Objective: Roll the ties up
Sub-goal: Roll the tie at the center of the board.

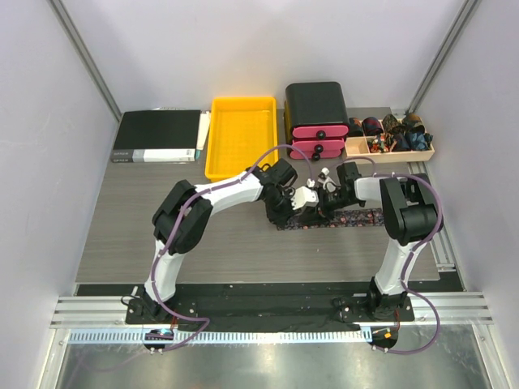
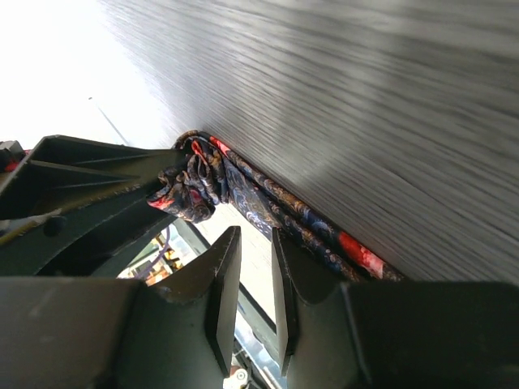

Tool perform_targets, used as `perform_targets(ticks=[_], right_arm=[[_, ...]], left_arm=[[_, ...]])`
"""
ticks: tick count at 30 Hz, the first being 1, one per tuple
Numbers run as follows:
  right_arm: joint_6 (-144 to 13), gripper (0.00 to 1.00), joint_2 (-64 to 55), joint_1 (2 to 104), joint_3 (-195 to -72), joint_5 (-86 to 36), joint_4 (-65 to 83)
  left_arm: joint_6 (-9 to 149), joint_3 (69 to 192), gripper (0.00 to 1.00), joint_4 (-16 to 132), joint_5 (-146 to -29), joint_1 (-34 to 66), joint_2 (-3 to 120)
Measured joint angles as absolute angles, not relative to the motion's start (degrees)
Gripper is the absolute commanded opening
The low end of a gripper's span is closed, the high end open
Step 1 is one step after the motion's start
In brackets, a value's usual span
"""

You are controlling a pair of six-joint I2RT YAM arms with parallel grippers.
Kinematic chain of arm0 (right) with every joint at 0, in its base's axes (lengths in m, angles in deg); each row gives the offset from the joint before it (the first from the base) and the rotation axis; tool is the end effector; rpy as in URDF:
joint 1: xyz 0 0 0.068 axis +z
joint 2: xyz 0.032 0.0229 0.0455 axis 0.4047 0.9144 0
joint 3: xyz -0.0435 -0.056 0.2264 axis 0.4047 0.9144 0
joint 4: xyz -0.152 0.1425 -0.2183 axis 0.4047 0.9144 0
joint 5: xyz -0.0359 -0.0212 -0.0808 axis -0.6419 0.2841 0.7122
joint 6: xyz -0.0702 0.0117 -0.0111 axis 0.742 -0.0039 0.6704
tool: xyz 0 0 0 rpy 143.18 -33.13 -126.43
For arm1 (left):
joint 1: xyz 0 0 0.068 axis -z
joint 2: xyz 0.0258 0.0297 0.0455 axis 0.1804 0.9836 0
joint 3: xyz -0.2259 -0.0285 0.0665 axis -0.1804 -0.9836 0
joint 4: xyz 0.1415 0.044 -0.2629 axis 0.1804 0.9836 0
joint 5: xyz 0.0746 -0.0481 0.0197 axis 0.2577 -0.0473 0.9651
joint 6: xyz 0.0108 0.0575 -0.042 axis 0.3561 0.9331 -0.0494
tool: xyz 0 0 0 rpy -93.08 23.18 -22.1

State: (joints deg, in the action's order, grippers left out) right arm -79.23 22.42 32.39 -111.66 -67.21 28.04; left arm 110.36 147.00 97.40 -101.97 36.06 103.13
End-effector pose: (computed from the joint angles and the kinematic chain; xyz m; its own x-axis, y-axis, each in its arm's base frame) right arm 0.3263 0.0949 0.0217 -0.9970 0.0771 0.0013 0.0488 0.6173 0.7852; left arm 0.2986 -0.3477 0.0911 -0.1967 0.8482 -0.4919 0.9791 0.1439 -0.1434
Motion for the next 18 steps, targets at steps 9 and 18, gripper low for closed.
perform_targets(ticks=[9,18], right_arm=[[-89.3,0.27,22.9,38.0,-108.6,-68.7,15.0],[-102.0,0.25,21.7,38.3,-103.4,-67.7,0.5]], left_arm=[[114.1,147.9,0.2,106.7,-100.0,33.4,102.5],[112.7,153.0,0.26,113.1,-99.6,32.8,105.7]])
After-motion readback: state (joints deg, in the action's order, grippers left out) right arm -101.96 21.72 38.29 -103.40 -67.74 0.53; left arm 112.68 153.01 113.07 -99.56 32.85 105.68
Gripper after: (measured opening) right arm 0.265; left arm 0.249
